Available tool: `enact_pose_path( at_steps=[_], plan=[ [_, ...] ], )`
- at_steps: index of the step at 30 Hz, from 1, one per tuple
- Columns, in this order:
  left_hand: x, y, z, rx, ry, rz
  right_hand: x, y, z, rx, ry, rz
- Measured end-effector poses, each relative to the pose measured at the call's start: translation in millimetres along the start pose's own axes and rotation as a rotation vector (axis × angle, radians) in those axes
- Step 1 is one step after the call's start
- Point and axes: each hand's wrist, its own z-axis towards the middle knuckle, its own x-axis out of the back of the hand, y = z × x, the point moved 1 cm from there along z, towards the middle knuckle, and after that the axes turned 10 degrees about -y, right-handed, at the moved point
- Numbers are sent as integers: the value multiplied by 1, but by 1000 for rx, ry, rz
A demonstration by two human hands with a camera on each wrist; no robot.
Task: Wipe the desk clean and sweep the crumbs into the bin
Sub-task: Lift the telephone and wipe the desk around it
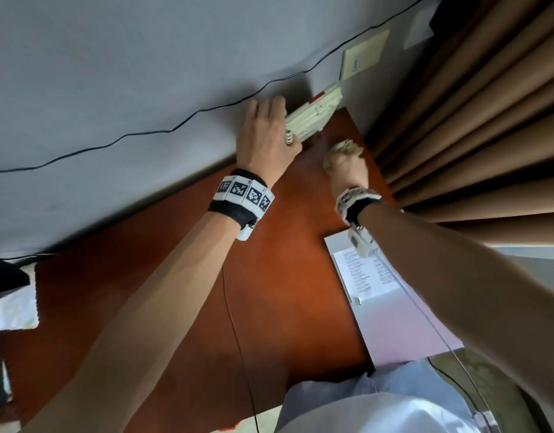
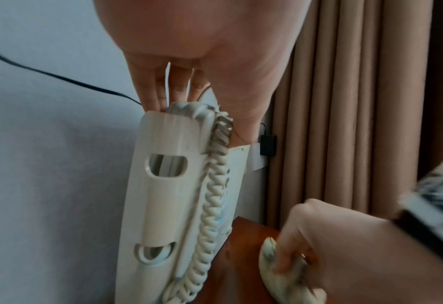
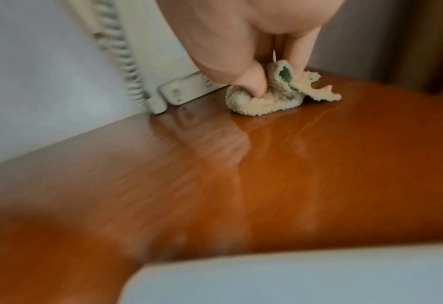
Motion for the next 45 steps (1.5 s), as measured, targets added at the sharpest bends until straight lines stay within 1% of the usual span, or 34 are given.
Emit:
enact_pose_path(
  at_steps=[2, 4, 5, 7, 9, 11, 14, 17, 20, 22, 23, 25, 26, 28, 29, 30, 31, 32, 34, 36, 38, 40, 42, 43, 45],
  plan=[
    [1, -6, -1, 22, -27, -12, -28, -32, -28, 94, -29, -90],
    [4, -7, -1, 21, -47, -29, -64, -70, -59, 287, -133, -178],
    [5, -6, -2, 19, -53, -25, -76, -82, -73, 346, -188, -198],
    [7, -4, -2, 13, -71, 5, -79, -90, -88, 389, -210, -187],
    [6, -2, -4, 12, -105, 28, -59, -79, -89, 411, -209, -95],
    [2, 0, -8, 2, -117, 36, -41, -54, -74, 374, -169, -89],
    [-3, 3, -11, 3, -66, 36, -6, -13, -27, 194, -107, 21],
    [-6, 1, -12, -23, -35, 44, 23, 20, 25, 55, 40, 108],
    [0, -6, -12, -45, 3, 31, 39, 27, 48, 10, 46, 173],
    [11, -10, -15, -60, 33, 24, 31, 14, 45, -53, 51, 139],
    [18, -12, -16, -66, 56, 23, 21, 3, 37, -48, 70, 117],
    [32, -12, -17, -59, 100, 14, -12, -31, 11, 63, 76, -4],
    [38, -12, -15, -53, 122, 12, -29, -51, -7, 154, 92, -77],
    [47, -10, -15, -66, 146, 14, -59, -81, -37, 362, 35, -202],
    [49, -8, -15, -80, 150, 21, -65, -87, -44, 432, -35, -224],
    [50, -7, -15, -91, 150, 27, -66, -88, -46, 492, -51, -216],
    [50, -6, -15, -98, 151, 31, -59, -85, -42, 511, -54, -182],
    [50, -6, -15, -101, 156, 31, -45, -77, -37, 477, -28, -110],
    [48, -8, -16, -100, 174, 27, -18, -55, -12, 344, -36, -7],
    [46, -9, -18, -99, 185, 22, 9, -33, 23, 187, -17, 44],
    [45, -10, -21, -103, 186, 15, 27, -19, 50, 104, 35, 85],
    [44, -12, -24, -99, 187, 16, 33, -17, 65, 72, 65, 107],
    [45, -15, -24, -92, 191, 8, 28, -26, 69, 35, 99, 131],
    [46, -16, -24, -90, 197, 2, 24, -35, 66, 38, 105, 128],
    [49, -17, -23, -83, 202, -2, 3, -62, 53, 118, 74, 47]
  ],
)
